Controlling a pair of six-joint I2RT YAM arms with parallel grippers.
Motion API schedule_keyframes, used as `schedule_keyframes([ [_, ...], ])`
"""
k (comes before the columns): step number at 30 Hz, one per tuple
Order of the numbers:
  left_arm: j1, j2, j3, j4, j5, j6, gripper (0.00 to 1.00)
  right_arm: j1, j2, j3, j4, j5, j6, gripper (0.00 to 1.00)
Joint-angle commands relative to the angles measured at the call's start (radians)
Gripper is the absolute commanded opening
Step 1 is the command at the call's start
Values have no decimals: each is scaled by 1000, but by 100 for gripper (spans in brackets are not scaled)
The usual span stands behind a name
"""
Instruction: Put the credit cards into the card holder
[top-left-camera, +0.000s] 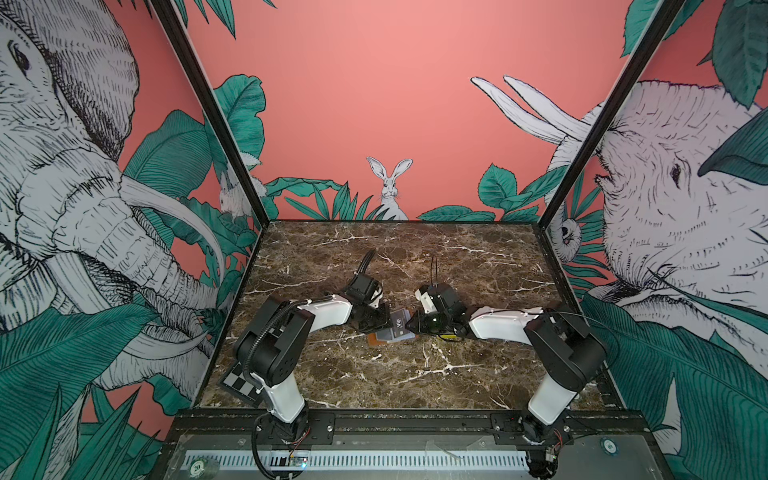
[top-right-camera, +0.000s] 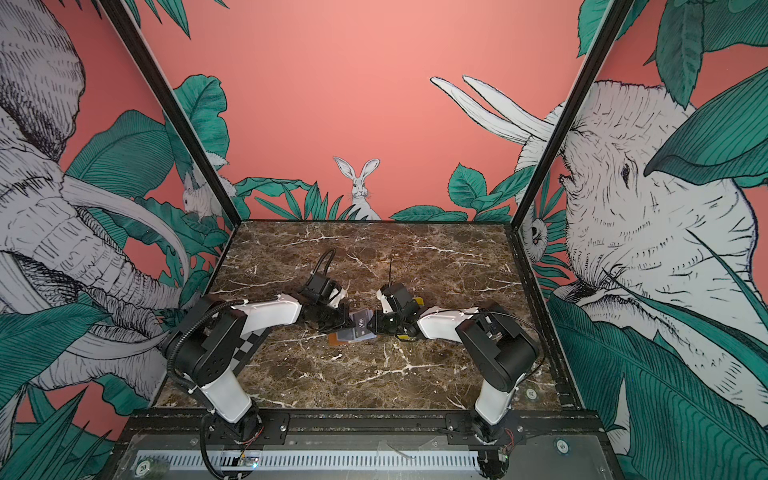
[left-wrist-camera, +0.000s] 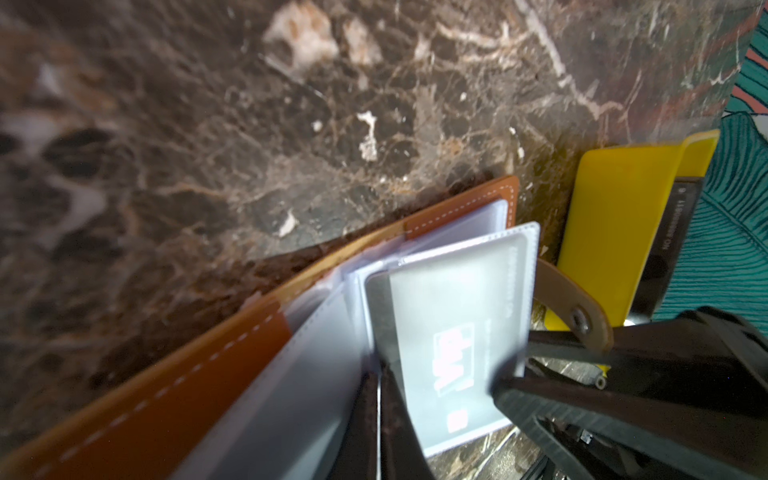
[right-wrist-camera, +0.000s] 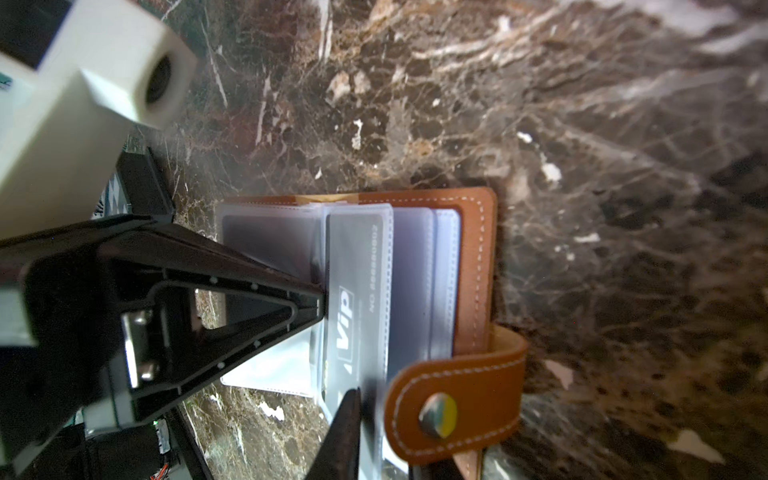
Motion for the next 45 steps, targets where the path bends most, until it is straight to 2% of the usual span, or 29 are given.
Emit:
schedule_keyframes([
  [1, -7, 3, 7, -35, -20, 7, 7, -3, 17, 21, 49, -39, -3, 20],
  [9, -5, -86, -39, 51, -17, -23, 15, 0, 9, 16, 52, -34, -6, 19],
  [16, 48, -194, -88, 94, 47, -39, 22, 6, 6, 32, 15, -17, -14, 19],
  [21, 87, -289, -152, 213, 118, -48, 30, 22, -6, 65, -54, 21, -33, 19],
  [26, 128, -384, -210, 301, 136, -64, 47, 58, -10, 99, -111, 68, -46, 21],
  [31, 188, -475, -263, 374, 188, -121, 86, 102, -3, 153, -174, 129, -61, 23],
  [34, 210, -530, -280, 348, 188, -110, 98, 127, 10, 184, -201, 157, -62, 26],
  [42, 235, -586, -309, 306, 219, -62, 99, 206, 39, 268, -268, 229, -57, 41],
  [45, 241, -610, -318, 342, 243, -76, 99, 234, 51, 291, -266, 228, -54, 43],
])
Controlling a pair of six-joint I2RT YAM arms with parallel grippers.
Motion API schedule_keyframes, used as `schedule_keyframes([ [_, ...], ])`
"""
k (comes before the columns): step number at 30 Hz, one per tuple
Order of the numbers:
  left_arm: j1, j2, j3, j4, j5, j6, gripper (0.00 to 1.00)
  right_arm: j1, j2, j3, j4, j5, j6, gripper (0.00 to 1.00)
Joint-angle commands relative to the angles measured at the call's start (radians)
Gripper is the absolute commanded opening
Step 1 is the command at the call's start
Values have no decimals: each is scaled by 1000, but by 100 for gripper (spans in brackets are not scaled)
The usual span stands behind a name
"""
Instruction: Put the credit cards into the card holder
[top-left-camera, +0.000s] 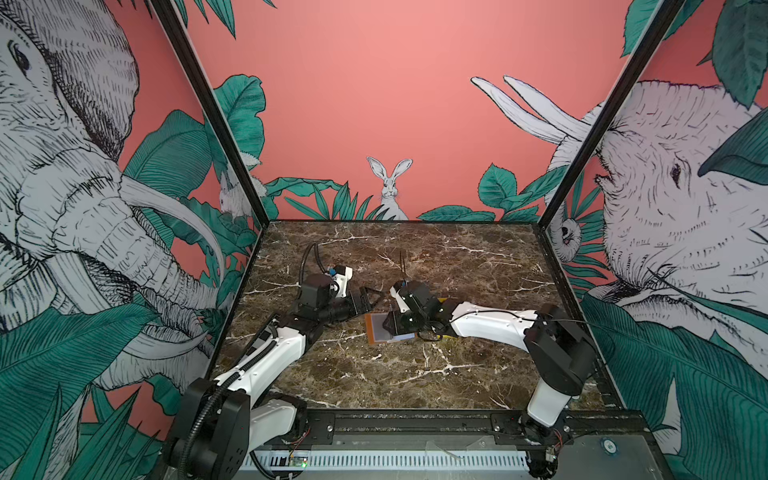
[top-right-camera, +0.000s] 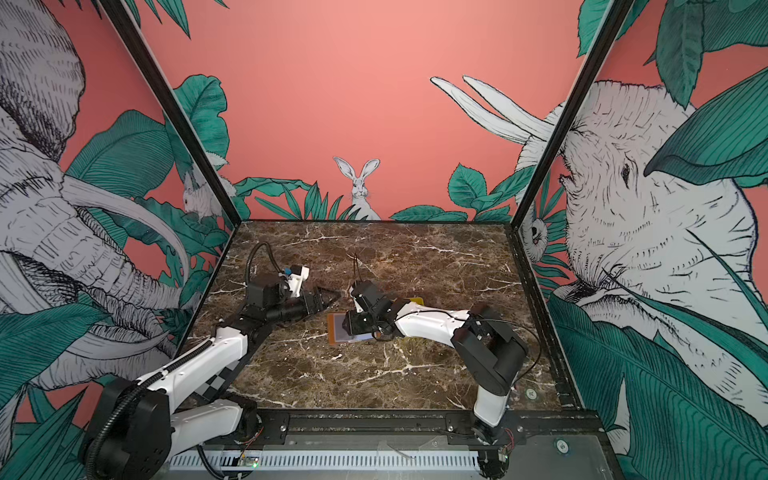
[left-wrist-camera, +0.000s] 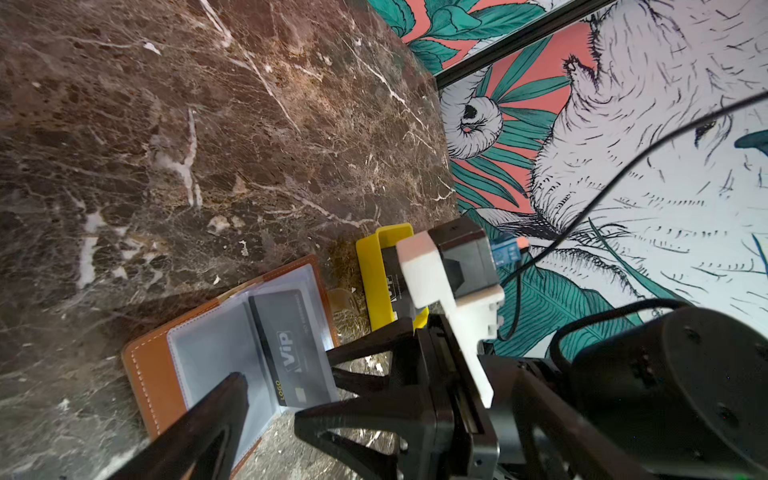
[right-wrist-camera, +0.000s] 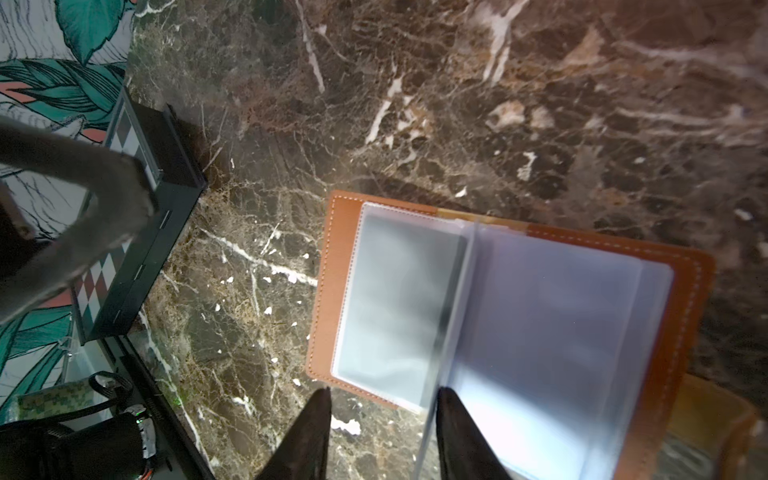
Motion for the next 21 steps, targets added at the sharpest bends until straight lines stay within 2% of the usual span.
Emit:
schedule_keyframes([
  [1, 10, -50, -16, 19, 36, 18, 99, 34, 22, 30, -16, 31, -2, 43],
  [5, 12, -77, -8, 28, 37, 33, 99, 60, 12, 25, 9, 42, 6, 42],
  [13, 11, -122, -38, 76, 22, 9, 99, 66, -77, -102, 90, 100, 26, 42],
  [18, 11, -93, -44, 145, 24, -37, 99, 63, -152, -160, 99, 141, -11, 42],
  [21, 10, -65, -26, 158, 12, -53, 99, 59, -246, -200, 99, 175, -46, 42],
])
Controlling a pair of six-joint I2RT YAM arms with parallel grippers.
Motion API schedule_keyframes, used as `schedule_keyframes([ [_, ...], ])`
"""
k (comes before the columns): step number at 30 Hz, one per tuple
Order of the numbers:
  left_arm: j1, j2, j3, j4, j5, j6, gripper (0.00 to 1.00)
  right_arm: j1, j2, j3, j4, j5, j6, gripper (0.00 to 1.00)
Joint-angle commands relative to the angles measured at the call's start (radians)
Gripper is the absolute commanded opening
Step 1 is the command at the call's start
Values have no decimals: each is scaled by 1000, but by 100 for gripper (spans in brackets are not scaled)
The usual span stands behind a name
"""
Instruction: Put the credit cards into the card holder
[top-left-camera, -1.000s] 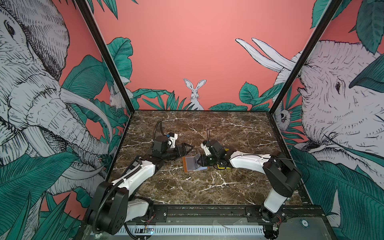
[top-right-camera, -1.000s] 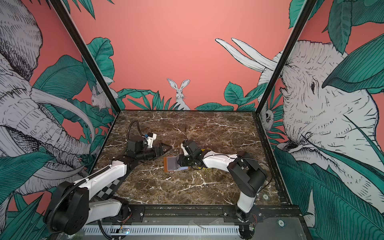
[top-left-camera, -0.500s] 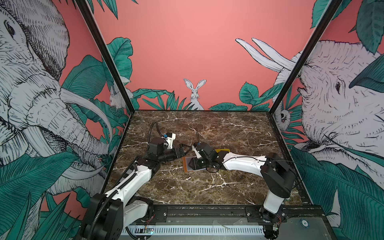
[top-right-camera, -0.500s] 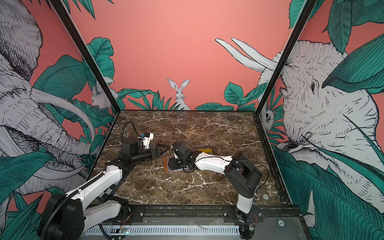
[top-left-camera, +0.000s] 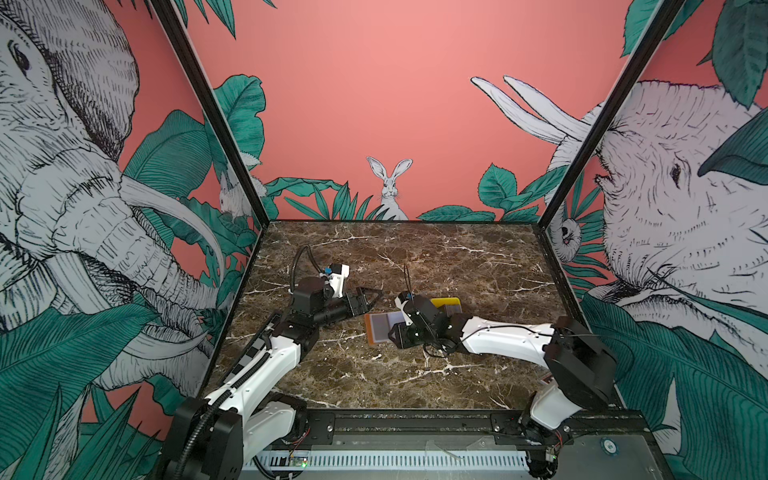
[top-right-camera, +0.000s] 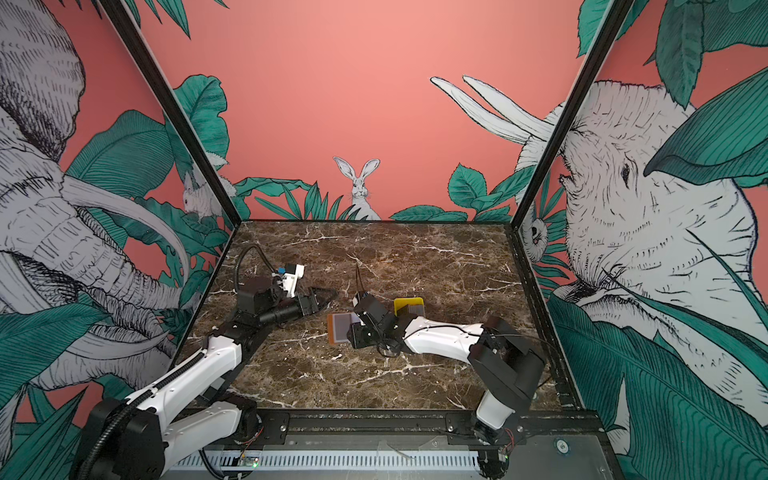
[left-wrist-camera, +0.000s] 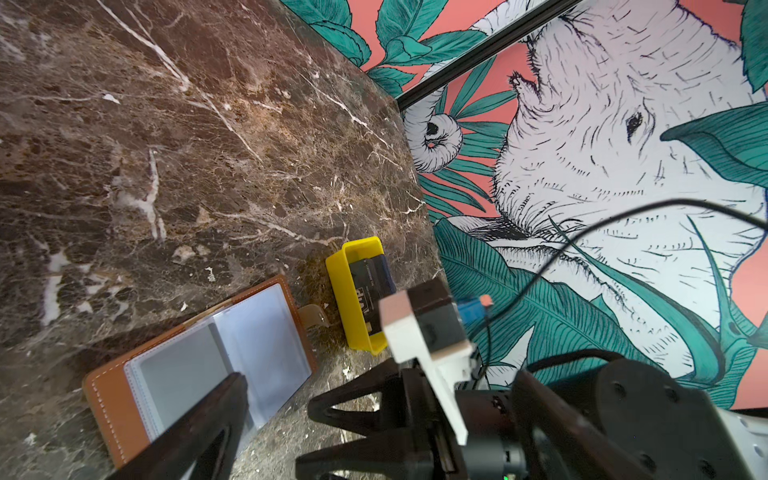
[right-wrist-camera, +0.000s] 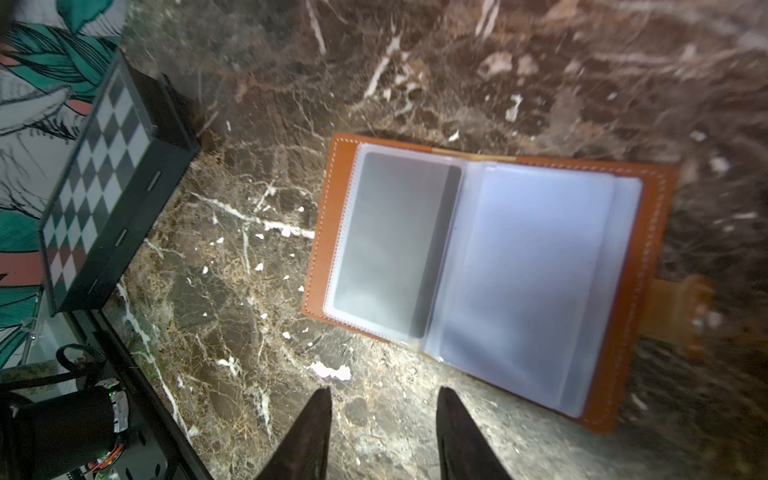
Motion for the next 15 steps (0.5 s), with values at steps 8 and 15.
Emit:
schedule_keyframes([
  [8, -6, 67, 6, 75, -101, -66, 99, -56, -229, -133, 67, 31, -96, 43],
  [15, -151, 56, 49, -13, -285, -23, 99, -164, -320, -245, 125, -41, -83, 51],
])
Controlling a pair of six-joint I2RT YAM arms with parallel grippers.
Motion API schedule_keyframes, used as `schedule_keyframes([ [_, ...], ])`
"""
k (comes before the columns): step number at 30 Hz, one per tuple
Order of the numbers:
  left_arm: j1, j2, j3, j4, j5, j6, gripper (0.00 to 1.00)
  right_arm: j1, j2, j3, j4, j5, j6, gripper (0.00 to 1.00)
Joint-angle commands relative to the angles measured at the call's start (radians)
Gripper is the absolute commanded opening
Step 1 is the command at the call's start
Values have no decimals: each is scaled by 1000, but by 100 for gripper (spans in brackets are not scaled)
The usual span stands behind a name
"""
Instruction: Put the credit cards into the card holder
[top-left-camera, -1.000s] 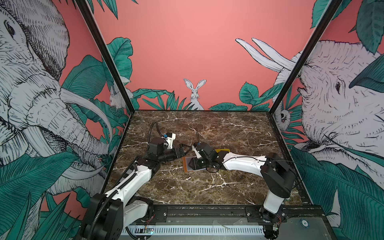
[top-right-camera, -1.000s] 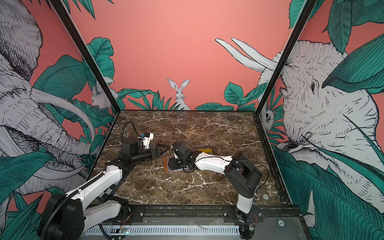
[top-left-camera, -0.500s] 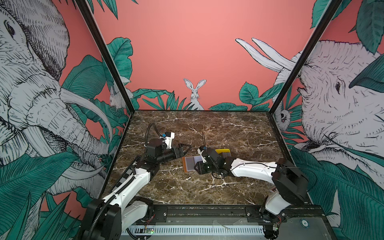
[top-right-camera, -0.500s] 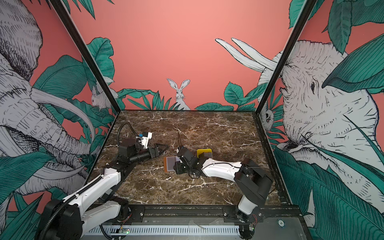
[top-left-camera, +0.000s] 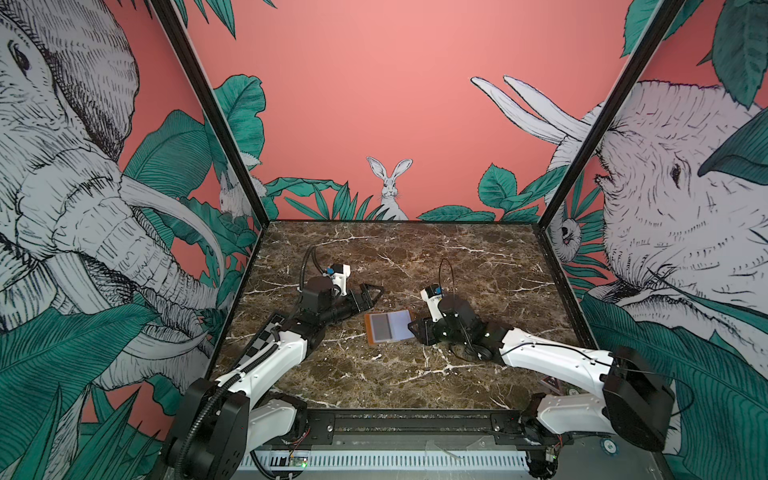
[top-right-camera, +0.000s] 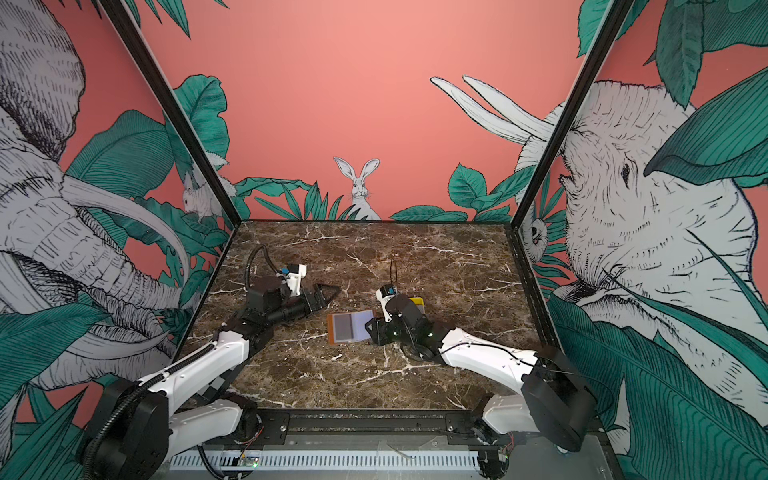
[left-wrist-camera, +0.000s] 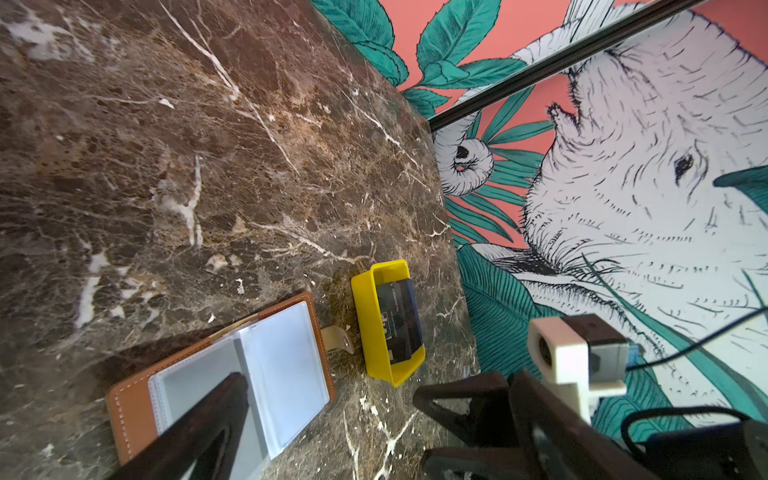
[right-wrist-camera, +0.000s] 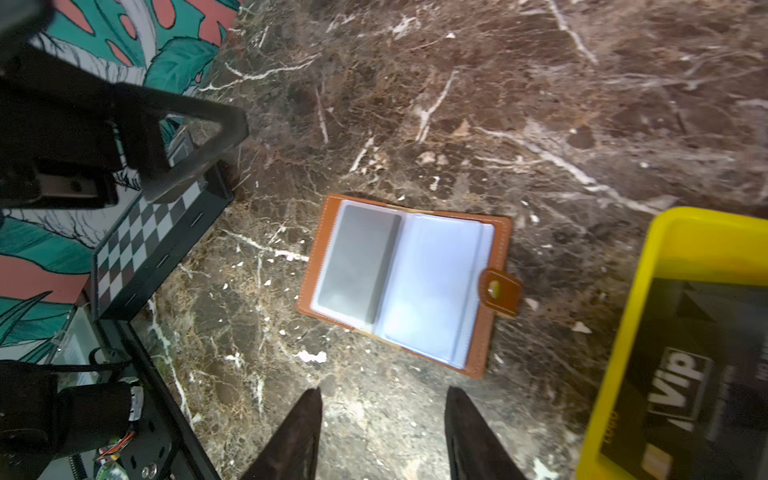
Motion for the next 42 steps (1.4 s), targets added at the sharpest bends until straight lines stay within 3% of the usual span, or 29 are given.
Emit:
schedule_keyframes([
  [1, -77, -10, 48, -50, -128, 26, 98, -45, -48, -41, 56, -41, -9, 51],
  [12, -258, -48, -43, 33, -337, -11, 98, -121, -139, -33, -130, 53, -26, 53],
  [18, -264, -17, -35, 56, -254, 24, 99, -124, -215, -88, -138, 113, -16, 50],
  [27, -332, 96, 52, 23, -94, 122, 99, -126, -342, -88, -299, 330, 76, 56],
  [34, -418, 199, 88, 73, -111, 160, 99, -127, -446, -75, -445, 420, 95, 57],
  [39, -483, 286, 138, 117, -164, 163, 99, -133, -477, -26, -574, 412, 69, 74],
  [42, -509, 351, 157, 163, -212, 143, 99, -164, -482, -26, -603, 389, 28, 77],
])
